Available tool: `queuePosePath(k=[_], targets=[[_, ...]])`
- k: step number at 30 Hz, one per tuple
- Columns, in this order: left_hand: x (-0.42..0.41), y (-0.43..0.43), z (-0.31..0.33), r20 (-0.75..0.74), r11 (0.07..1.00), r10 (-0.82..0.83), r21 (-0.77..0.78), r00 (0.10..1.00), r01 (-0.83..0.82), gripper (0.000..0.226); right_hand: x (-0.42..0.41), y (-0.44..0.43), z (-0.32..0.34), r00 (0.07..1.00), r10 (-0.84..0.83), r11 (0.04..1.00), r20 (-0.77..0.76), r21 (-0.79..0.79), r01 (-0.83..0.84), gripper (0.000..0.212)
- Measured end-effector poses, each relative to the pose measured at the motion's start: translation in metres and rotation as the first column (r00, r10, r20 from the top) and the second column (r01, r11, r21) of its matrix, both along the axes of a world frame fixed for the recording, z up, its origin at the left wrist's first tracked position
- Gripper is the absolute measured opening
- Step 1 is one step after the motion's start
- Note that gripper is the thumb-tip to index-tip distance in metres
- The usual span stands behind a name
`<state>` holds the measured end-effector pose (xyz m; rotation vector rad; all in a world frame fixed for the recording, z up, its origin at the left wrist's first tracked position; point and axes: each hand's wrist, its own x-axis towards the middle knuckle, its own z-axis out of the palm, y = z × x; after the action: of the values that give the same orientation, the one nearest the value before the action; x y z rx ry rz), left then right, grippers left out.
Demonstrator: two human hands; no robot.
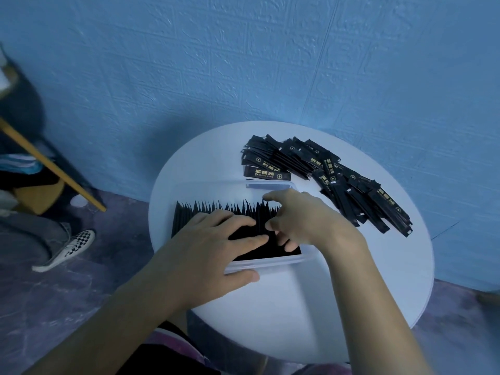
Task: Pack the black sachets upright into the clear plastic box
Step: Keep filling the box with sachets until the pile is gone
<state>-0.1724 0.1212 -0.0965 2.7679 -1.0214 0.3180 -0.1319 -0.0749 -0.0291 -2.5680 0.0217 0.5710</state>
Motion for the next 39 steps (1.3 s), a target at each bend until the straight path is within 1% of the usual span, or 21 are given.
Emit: queuePosePath(k=[2,4,8,11,13,15,18,20,23,25,27,29,32,34,36,39], targets=[[0.000,-0.001,0.001,-0.022,1.000,-0.006,-0.012,1.000,0.006,0.059,-0.002,-0.004,-0.001,1.000,-0.018,0.998,0.011,0.059,0.017,0.057],[0.001,-0.002,0.002,-0.051,1.000,-0.012,-0.021,0.999,0.011,0.060,-0.004,-0.007,-0.002,1.000,-0.010,0.997,0.019,0.079,0.008,0.058],[0.000,-0.006,0.004,-0.112,1.000,-0.009,-0.016,0.994,0.008,0.063,-0.004,-0.010,-0.004,1.000,-0.017,0.996,0.014,0.086,0.016,0.052],[-0.001,-0.007,0.004,-0.116,1.000,0.016,-0.008,0.993,-0.017,0.064,-0.003,-0.008,-0.004,1.000,-0.004,0.999,0.017,0.050,0.003,0.041],[-0.001,-0.007,0.005,-0.126,0.999,0.029,-0.028,0.992,-0.033,0.065,-0.004,-0.006,-0.005,0.999,0.020,1.000,0.039,0.018,-0.021,0.036],[-0.001,-0.007,0.005,-0.133,0.998,0.033,-0.046,0.991,-0.039,0.065,-0.006,-0.005,-0.007,0.999,0.014,0.999,0.046,0.036,-0.016,0.035],[-0.001,-0.008,0.004,-0.145,0.999,0.017,-0.031,0.989,-0.021,0.066,-0.006,-0.008,-0.009,0.999,-0.016,0.996,0.034,0.093,0.013,0.038],[-0.001,-0.008,0.005,-0.170,1.000,0.020,-0.006,0.985,-0.022,0.070,-0.004,-0.009,-0.010,1.000,-0.007,0.994,0.018,0.110,0.005,0.051],[-0.001,-0.008,0.007,-0.183,0.999,0.050,0.030,0.982,-0.046,0.072,0.003,-0.008,-0.007,0.997,0.050,0.993,-0.067,0.112,-0.043,0.071],[-0.002,-0.008,0.008,-0.192,0.998,0.059,0.032,0.980,-0.054,0.071,0.008,-0.006,-0.004,0.988,0.061,0.988,-0.143,0.148,-0.040,0.076],[-0.003,-0.008,0.009,-0.200,0.998,0.056,0.030,0.978,-0.051,0.071,0.011,-0.005,-0.002,0.980,0.069,0.985,-0.185,0.166,-0.038,0.073],[-0.002,-0.008,0.011,-0.236,0.999,0.044,0.018,0.971,-0.041,0.076,0.013,-0.005,-0.002,0.980,0.082,0.986,-0.180,0.160,-0.053,0.068],[0.000,-0.006,0.014,-0.334,0.999,0.046,-0.004,0.942,-0.050,0.097,0.013,-0.005,-0.003,0.981,0.079,0.985,-0.176,0.168,-0.049,0.064],[0.003,-0.006,0.017,-0.333,0.997,0.072,-0.003,0.940,-0.077,0.108,0.013,-0.005,-0.004,0.981,0.074,0.985,-0.179,0.167,-0.044,0.062],[0.002,-0.008,0.019,-0.324,0.994,0.107,0.040,0.940,-0.100,0.113,0.013,-0.005,-0.005,0.982,0.071,0.985,-0.176,0.166,-0.042,0.059],[-0.001,-0.011,0.018,-0.296,0.991,0.129,0.063,0.946,-0.115,0.110,0.013,-0.005,-0.006,0.984,0.055,0.984,-0.172,0.177,-0.025,0.059]])
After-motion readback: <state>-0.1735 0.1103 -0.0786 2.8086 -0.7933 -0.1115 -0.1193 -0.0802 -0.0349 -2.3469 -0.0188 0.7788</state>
